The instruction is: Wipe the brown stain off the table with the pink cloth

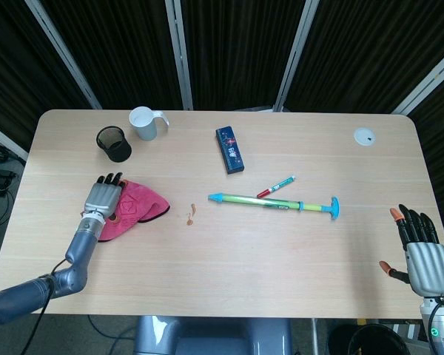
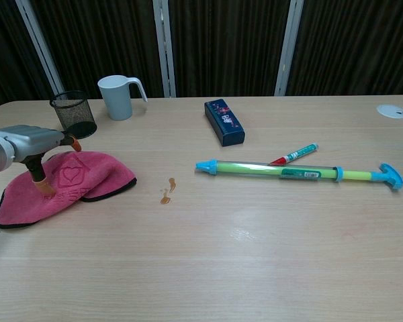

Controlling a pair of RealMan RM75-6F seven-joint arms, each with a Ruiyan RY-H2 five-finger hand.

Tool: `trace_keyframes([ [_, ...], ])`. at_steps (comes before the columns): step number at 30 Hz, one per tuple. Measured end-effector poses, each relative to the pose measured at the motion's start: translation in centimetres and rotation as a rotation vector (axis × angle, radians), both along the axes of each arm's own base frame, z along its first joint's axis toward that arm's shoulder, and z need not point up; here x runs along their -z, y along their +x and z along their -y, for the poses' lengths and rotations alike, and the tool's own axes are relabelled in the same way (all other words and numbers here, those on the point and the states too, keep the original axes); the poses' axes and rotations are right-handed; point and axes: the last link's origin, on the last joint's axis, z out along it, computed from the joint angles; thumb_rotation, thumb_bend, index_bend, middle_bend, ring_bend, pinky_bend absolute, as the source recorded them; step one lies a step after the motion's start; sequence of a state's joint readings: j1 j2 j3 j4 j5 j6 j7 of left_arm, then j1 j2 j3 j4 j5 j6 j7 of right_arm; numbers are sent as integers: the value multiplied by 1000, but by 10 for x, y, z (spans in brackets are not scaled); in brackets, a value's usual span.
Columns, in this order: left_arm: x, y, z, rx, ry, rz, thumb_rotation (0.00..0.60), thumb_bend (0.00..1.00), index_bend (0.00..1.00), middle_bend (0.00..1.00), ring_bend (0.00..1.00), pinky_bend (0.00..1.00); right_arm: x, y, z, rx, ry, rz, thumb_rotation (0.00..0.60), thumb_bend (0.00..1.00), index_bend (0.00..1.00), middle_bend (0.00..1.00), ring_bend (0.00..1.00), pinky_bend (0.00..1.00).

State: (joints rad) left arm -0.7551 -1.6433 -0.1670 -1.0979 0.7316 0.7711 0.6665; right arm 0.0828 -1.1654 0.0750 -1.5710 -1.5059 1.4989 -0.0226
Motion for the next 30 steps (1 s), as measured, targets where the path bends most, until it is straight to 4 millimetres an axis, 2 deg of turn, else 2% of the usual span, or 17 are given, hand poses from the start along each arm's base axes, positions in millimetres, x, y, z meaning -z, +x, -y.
trace_keyframes([
  [4,9,-2,0,-13,-9,-1,600,77,187,24,21,151,0,0,0,2,0,0,600,0,0,0,0,0],
  [6,13,-2,0,-15,-9,4,600,119,266,113,94,221,0,0,0,1,-1,1,600,0,0,0,0,0],
  [8,16,-1,0,-10,-5,12,600,224,469,315,253,350,0,0,0,1,-1,1,600,0,0,0,0,0],
  [10,19,2,1,8,3,24,600,314,640,473,380,441,0,0,0,1,-1,0,600,0,0,0,0,0],
  [13,22,6,2,50,20,48,600,390,780,599,490,512,0,1,0,0,-3,1,600,0,0,0,0,0],
  [16,22,14,3,97,44,98,600,420,825,641,532,542,0,1,0,-1,-2,3,600,0,0,0,0,0],
  [23,22,42,8,211,68,218,600,426,841,654,547,551,1,2,0,-5,-2,5,600,0,0,0,0,0],
  [26,26,59,12,245,52,260,600,426,842,655,548,551,1,2,0,-7,0,8,600,0,0,0,0,0],
  [30,37,91,23,318,18,309,600,426,844,655,547,551,1,2,1,-8,1,12,600,0,0,0,0,0],
])
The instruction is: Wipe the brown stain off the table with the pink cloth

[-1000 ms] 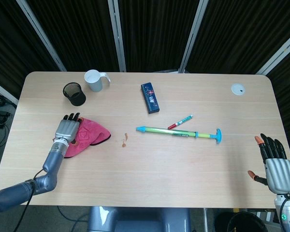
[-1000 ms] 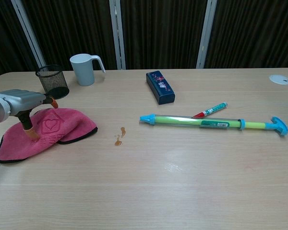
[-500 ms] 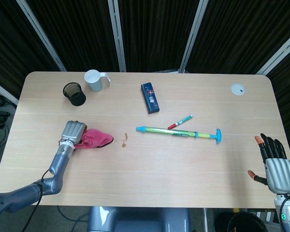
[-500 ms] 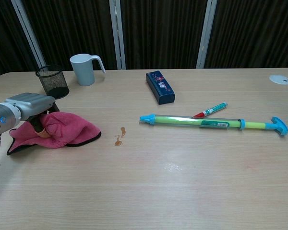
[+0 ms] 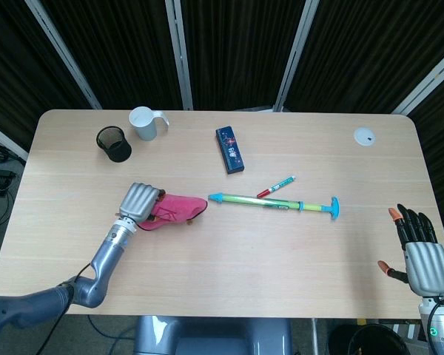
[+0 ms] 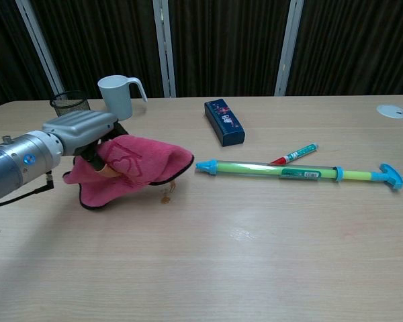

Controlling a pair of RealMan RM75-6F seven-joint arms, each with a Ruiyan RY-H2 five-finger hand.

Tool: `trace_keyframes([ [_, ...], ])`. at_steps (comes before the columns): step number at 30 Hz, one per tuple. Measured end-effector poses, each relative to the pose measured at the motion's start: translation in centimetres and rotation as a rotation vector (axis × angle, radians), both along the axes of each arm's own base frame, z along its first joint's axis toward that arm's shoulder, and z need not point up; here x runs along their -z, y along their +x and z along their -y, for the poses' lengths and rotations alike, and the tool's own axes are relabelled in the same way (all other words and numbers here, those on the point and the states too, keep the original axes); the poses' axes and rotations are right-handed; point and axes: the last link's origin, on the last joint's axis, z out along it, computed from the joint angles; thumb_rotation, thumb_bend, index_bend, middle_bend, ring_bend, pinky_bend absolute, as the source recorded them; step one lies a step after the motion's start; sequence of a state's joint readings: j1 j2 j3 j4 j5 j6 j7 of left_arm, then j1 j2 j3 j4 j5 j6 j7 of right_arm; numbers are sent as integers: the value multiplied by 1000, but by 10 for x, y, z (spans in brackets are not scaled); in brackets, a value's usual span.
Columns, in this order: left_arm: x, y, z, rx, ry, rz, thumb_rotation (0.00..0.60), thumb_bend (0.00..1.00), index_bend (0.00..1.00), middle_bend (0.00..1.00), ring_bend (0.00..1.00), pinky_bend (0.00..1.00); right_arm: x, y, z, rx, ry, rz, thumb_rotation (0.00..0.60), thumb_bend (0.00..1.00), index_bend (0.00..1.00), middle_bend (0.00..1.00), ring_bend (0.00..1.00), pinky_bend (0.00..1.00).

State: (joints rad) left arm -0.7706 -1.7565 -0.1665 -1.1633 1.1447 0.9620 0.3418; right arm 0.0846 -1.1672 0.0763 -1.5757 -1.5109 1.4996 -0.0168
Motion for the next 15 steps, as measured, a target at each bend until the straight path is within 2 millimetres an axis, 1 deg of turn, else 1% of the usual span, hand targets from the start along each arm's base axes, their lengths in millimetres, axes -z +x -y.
trace_keyframes([
  [5,22,37,13,73,-37,39,600,429,845,656,548,551,-1,-1,0,4,-4,10,600,0,0,0,0,0],
  [8,37,63,20,114,-60,69,600,428,847,657,548,551,-1,-1,0,8,-6,14,600,0,0,0,0,0],
  [9,44,75,23,132,-72,84,600,428,847,657,548,551,-2,-2,0,12,-7,18,600,0,0,0,0,0],
  [11,55,90,27,153,-84,97,600,429,848,657,547,551,-3,-3,0,18,-10,27,600,0,0,0,0,0],
  [12,61,96,28,165,-85,95,600,429,849,657,547,551,-3,-3,0,20,-10,28,600,0,0,0,0,0],
  [15,72,102,25,182,-79,68,600,428,850,658,548,551,-5,-4,-1,20,-11,28,600,0,0,0,0,0],
])
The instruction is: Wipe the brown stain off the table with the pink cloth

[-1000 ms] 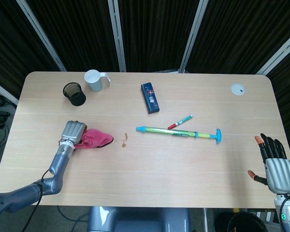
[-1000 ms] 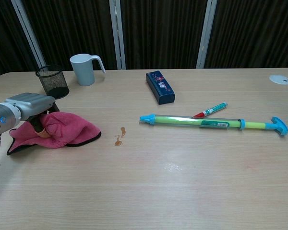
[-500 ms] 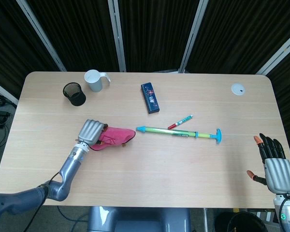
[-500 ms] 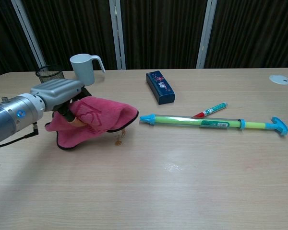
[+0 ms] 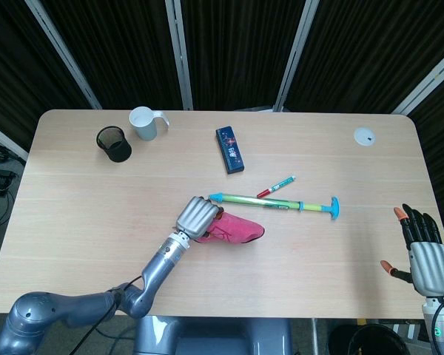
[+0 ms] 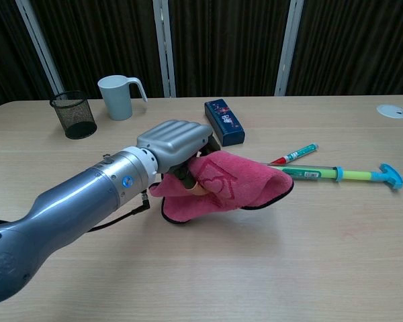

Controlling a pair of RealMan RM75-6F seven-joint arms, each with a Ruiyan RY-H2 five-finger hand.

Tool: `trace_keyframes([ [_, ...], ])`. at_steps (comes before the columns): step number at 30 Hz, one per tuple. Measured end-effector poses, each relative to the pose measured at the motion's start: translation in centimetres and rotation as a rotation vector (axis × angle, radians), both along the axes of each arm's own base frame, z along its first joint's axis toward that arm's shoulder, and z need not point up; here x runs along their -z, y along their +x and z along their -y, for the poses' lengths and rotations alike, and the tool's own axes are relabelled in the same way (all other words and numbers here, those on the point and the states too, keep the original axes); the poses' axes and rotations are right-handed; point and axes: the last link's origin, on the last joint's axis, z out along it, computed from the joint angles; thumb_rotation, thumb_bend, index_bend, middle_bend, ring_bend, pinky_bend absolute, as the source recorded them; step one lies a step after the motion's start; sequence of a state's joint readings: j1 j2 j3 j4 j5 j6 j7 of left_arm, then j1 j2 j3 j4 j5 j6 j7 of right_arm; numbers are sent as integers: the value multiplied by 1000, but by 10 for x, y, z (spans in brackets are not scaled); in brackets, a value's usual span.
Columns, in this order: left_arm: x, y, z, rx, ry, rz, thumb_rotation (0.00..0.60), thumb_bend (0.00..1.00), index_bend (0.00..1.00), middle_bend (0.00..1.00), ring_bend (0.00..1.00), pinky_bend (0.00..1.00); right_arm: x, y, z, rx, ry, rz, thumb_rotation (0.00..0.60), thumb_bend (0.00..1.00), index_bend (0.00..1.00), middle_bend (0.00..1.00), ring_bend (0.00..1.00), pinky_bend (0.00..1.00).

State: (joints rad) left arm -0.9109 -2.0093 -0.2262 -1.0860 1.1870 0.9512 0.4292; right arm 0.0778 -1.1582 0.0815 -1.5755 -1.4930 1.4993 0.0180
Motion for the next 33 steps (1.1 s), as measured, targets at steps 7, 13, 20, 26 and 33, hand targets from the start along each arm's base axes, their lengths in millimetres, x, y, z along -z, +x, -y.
trace_keyframes([
  [7,16,-10,-12,-1,20,-80,600,429,851,658,548,551,-1,-1,-1,3,-2,1,600,0,0,0,0,0],
  [13,19,-23,-20,-21,26,-117,600,426,852,658,548,551,-1,0,-1,0,-2,-4,600,0,0,0,0,0],
  [20,5,-58,-34,-75,64,-158,600,427,852,658,548,551,0,1,-1,-6,2,-9,600,0,0,0,0,0],
  [26,-14,-92,-45,-133,110,-195,600,428,853,658,548,552,1,2,-1,-10,1,-18,600,0,0,0,0,0],
  [33,-48,-131,-64,-200,186,-238,600,426,852,658,548,551,1,3,-1,-14,0,-22,600,0,0,0,0,0],
])
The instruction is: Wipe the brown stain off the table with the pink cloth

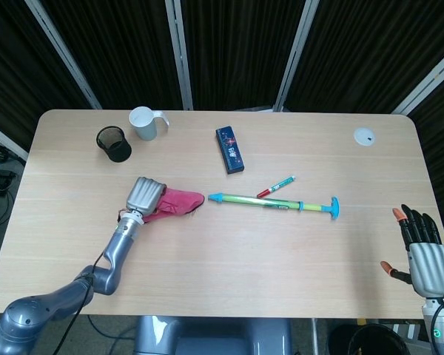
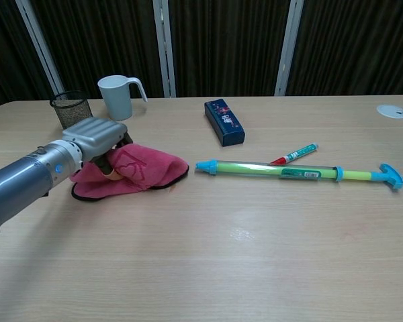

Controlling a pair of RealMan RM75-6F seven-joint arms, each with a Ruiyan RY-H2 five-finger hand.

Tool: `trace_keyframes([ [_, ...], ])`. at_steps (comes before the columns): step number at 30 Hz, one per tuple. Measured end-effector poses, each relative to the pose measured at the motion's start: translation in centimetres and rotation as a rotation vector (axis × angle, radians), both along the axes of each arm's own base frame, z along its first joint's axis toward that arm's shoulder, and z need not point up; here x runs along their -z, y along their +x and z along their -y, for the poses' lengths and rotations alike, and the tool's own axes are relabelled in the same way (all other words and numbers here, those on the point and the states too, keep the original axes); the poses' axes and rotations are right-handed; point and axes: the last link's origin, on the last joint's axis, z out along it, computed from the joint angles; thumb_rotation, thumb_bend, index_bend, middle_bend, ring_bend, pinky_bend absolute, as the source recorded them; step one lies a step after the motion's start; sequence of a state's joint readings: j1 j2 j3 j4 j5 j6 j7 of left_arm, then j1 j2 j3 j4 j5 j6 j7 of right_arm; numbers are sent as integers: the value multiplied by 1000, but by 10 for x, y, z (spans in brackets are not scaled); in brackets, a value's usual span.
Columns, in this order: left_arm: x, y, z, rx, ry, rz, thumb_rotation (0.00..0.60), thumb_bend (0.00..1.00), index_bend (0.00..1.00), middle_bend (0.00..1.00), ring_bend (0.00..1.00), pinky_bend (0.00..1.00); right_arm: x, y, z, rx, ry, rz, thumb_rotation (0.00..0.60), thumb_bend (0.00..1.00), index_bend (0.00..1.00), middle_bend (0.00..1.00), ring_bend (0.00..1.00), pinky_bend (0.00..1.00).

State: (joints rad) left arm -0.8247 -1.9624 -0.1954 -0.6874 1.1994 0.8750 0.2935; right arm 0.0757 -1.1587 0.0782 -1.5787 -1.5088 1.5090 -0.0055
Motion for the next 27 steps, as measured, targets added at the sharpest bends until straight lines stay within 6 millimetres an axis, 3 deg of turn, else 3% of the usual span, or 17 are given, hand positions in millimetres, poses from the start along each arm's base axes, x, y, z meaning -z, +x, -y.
trace_keyframes([
  [5,-15,-12,-9,-30,31,-12,600,427,853,658,549,552,0,1,0,-7,0,-1,600,0,0,0,0,0],
  [11,-7,3,-9,-9,11,-4,600,428,853,658,549,552,0,0,0,-5,0,4,600,0,0,0,0,0],
  [27,62,81,17,92,-131,60,600,429,856,658,549,557,-6,-4,-3,12,-19,3,600,0,0,0,0,0],
])
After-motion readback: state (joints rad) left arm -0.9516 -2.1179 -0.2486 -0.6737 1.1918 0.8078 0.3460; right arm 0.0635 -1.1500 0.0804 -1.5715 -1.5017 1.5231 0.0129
